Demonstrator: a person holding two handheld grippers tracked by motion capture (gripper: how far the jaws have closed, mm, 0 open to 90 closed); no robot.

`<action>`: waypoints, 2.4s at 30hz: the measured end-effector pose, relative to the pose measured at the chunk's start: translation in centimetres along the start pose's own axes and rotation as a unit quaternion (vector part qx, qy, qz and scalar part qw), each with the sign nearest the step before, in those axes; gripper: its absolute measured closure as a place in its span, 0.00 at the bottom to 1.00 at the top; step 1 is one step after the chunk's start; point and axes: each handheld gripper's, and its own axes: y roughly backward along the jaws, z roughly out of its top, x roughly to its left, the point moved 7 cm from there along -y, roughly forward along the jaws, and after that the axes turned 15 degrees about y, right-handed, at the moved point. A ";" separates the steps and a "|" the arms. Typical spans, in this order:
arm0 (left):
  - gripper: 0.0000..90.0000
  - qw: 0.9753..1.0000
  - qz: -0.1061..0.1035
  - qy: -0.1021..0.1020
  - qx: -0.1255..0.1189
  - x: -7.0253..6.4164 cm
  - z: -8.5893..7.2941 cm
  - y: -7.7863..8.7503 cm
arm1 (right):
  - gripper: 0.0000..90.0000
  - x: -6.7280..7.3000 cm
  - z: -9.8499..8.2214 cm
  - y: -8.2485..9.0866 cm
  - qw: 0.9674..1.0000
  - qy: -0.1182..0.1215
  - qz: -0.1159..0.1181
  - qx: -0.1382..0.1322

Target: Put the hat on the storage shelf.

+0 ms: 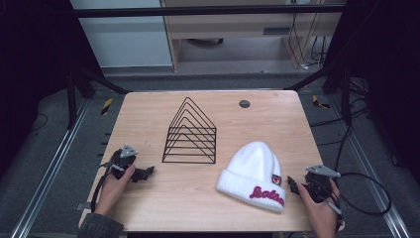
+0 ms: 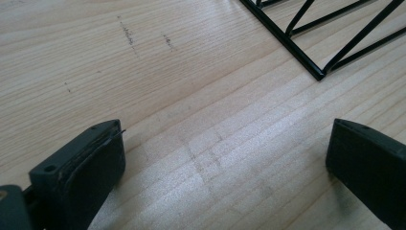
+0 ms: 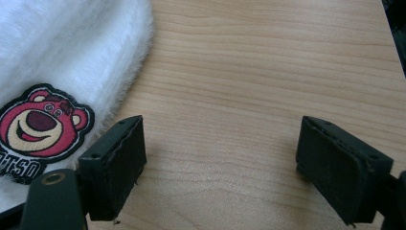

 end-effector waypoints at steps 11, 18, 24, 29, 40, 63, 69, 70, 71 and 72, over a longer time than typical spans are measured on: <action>0.00 1.000 0.000 0.001 0.000 0.0 0.0 0.0 | 0.20 0.1 0.1 0.0 1.000 -0.007 -0.005 0.002; 0.00 1.000 0.000 0.001 -0.001 0.0 0.0 0.0 | 0.26 0.2 1.4 0.5 1.000 -0.003 0.022 0.010; 0.00 1.000 0.000 0.001 0.000 0.0 0.0 0.0 | 0.37 0.4 6.1 1.0 0.996 0.081 0.024 -0.002; 0.00 1.000 0.000 0.001 -0.001 0.0 0.0 0.0 | 0.35 1.1 10.8 0.2 0.990 0.129 0.056 0.002; 0.00 1.000 0.000 0.000 0.000 0.0 0.0 0.0 | 0.27 1.8 14.2 -3.3 0.985 0.141 0.087 0.043; 0.00 1.000 -0.001 0.000 0.000 0.0 0.1 0.0 | 0.56 3.3 15.1 -7.8 0.978 0.135 0.140 0.075; 0.00 1.000 -0.001 0.000 0.000 0.0 0.1 -0.1 | 0.60 3.8 14.2 -8.6 0.974 0.145 0.140 0.108; 0.00 1.000 -0.001 -0.001 0.000 0.0 0.1 0.0 | 0.61 3.9 14.1 -8.6 0.974 0.143 0.139 0.110; 0.00 1.000 -0.001 0.000 0.000 0.0 0.1 -0.1 | 0.61 3.9 13.9 -8.7 0.974 0.138 0.141 0.111; 0.00 1.000 -0.001 0.000 0.000 0.0 0.1 -0.1 | 0.61 4.0 13.7 -8.7 0.974 0.136 0.144 0.114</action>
